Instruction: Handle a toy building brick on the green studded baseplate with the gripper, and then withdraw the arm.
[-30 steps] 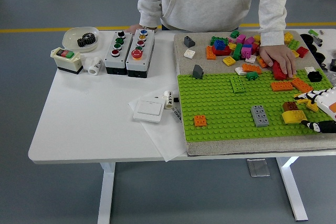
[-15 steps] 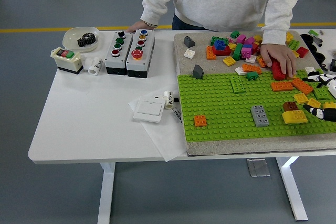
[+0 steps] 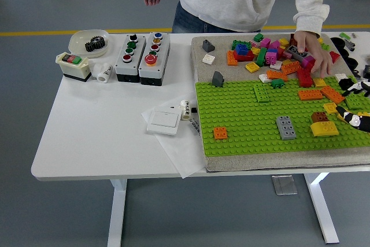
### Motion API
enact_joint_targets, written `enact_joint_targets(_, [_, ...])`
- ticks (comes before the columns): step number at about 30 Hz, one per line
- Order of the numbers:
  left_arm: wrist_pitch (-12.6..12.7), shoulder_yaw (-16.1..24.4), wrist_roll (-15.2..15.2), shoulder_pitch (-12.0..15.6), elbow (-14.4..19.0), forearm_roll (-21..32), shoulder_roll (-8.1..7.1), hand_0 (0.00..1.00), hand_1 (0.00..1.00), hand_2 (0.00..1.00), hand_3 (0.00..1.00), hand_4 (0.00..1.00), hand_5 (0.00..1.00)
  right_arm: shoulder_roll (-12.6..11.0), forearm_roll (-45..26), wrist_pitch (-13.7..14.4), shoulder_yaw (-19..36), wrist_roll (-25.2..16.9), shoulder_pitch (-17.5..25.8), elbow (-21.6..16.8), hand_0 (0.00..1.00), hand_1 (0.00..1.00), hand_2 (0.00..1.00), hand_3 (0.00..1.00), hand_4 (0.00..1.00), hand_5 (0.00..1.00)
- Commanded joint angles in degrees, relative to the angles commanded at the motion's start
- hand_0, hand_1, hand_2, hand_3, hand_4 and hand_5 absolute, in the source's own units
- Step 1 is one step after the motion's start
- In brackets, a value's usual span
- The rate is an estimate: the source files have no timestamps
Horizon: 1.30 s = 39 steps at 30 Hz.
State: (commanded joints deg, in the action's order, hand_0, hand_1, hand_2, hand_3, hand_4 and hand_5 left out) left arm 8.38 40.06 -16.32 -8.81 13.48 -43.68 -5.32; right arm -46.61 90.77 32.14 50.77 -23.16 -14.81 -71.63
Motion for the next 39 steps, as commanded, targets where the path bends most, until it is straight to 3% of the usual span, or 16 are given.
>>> enact_joint_targets(7, [-0.2, 0.7, -0.4, 0.3, 0.0, -1.1, -0.02, 0.780, 0.800, 0.789, 0.637, 0.712, 0.611, -0.7, 3.2, -4.3, -0.2, 1.3, 1.8, -1.8, 0.518, 0.575, 0.588, 0.534, 0.736, 0.543])
enact_joint_targets(16, [-0.2, 1.3, -0.8, 0.5, 0.0, -2.0, -0.11, 0.781, 0.800, 0.789, 0.637, 0.714, 0.610, -0.9, 5.5, -5.2, -0.5, 1.8, 3.6, -2.9, 0.529, 0.579, 0.590, 0.536, 0.739, 0.552])
enact_joint_targets(21, [-0.2, 1.7, -0.9, 0.7, 0.0, -2.5, -0.07, 0.780, 0.800, 0.789, 0.636, 0.714, 0.610, 0.2, 6.8, -5.7, 2.1, 2.1, 5.6, -3.7, 0.534, 0.581, 0.593, 0.538, 0.746, 0.566])
enact_joint_targets(32, [-0.2, 3.0, -1.0, 1.1, -0.2, -4.0, 0.09, 0.777, 0.800, 0.789, 0.636, 0.714, 0.609, 7.3, 6.8, -8.6, 15.5, 2.3, 11.8, -7.9, 0.531, 0.579, 0.593, 0.539, 0.757, 0.580])
enact_joint_targets(39, [0.0, 2.9, -0.8, 0.9, -0.3, -3.9, 0.09, 0.778, 0.799, 0.788, 0.635, 0.715, 0.611, 15.4, -3.6, -13.5, 25.4, 4.4, 13.6, -10.9, 0.541, 0.585, 0.599, 0.544, 0.763, 0.576])
